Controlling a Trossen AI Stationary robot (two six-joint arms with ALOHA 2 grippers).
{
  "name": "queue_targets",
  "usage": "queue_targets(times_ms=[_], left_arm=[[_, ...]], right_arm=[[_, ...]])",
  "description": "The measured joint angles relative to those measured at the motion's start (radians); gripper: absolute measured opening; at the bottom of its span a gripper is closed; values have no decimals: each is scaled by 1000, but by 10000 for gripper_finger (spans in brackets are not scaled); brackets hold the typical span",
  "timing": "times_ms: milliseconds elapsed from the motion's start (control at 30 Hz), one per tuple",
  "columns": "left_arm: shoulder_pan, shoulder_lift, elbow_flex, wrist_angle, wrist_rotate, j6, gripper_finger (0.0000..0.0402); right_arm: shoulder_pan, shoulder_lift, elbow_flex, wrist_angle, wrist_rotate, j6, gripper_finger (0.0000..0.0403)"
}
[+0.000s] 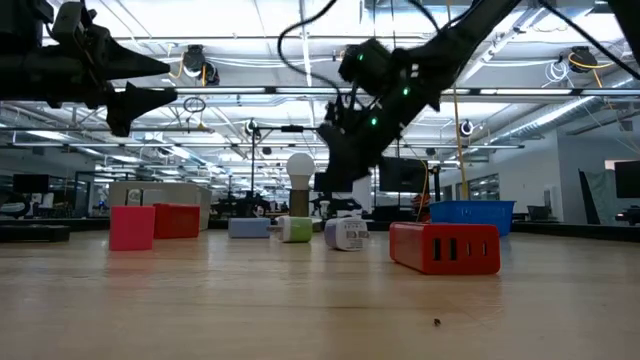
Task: Pick & Place Office items
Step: Put the top blue digital clock into the blue bin
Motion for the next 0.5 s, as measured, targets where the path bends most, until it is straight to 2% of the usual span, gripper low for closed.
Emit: queue_targets(times_ms=[133,300,500], left_arm=[[0,0,0,-8,0,9,244],[0,0,0,-10,0,9,244],[0,0,0,-25,1,9,244]], right_arm=[[-5,-91,0,-24,0,-40,41],[-23,-199,1,-141,16,-77,42],[-65,-323,2,-312,161,-101,43]])
